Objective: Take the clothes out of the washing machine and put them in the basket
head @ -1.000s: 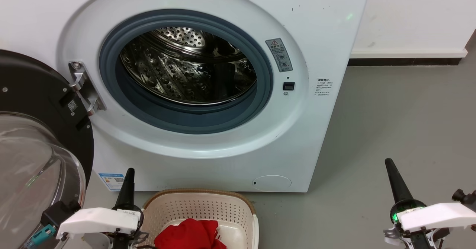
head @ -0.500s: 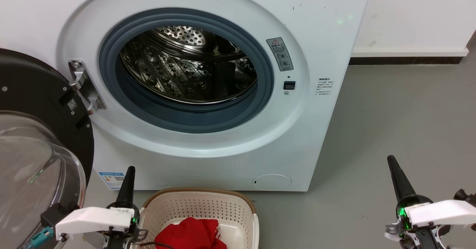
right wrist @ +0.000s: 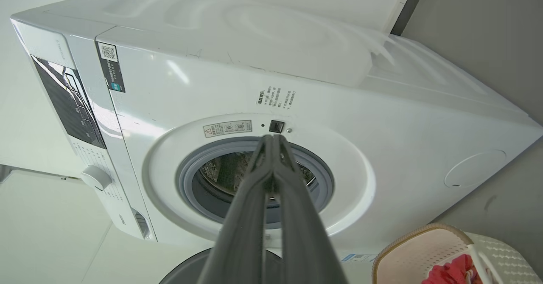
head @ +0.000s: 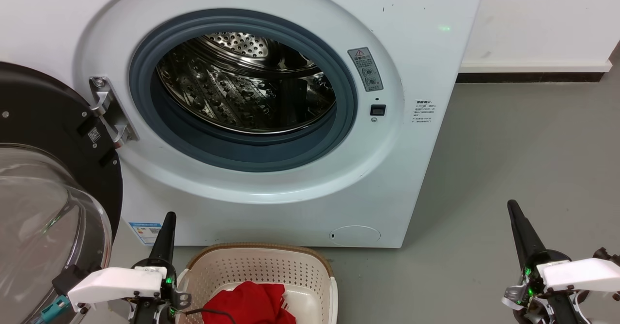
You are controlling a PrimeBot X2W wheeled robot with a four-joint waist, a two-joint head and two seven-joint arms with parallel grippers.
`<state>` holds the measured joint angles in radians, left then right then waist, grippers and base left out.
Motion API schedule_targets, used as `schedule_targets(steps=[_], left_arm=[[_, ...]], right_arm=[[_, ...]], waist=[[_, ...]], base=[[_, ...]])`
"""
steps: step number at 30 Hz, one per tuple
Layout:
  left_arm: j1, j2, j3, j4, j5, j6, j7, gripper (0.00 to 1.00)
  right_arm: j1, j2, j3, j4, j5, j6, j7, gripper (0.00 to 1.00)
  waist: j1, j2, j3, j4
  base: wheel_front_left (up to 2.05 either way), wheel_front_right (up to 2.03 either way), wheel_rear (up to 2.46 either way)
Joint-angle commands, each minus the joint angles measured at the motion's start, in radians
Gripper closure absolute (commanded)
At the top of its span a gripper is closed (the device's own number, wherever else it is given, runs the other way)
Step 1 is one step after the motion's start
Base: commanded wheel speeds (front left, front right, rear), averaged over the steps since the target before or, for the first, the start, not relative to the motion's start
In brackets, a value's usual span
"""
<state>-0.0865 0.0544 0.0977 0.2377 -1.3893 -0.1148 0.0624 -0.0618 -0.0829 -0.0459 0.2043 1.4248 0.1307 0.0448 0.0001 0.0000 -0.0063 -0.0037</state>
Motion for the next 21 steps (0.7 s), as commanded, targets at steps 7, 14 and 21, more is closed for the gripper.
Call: schedule_targets(steps=[7,14,21], left_arm=[[-0.021,-0.001,0.007,0.001,-0.07,-0.01,0.018,1.0],[-0.024,-0.002,0.011,0.004,-0.124,-0.012,0.032,1.0],[-0.024,-0.004,0.016,0.007,-0.177,-0.016,0.042,1.0]], right_arm=[[-0.03,0.0,-0.009,0.012,0.072,0.0,0.012,1.0],[-0.037,0.001,-0.017,0.021,0.125,0.0,0.021,1.0],[-0.046,0.003,-0.024,0.032,0.175,0.0,0.03,1.0]], waist=[[-0.0001,0.0,0.002,0.001],[-0.0001,0.0,0.005,0.002],[-0.0001,0.0,0.007,0.003]], base=[[0.0,0.0,0.0],[0.0,0.0,0.0],[0.0,0.0,0.0]])
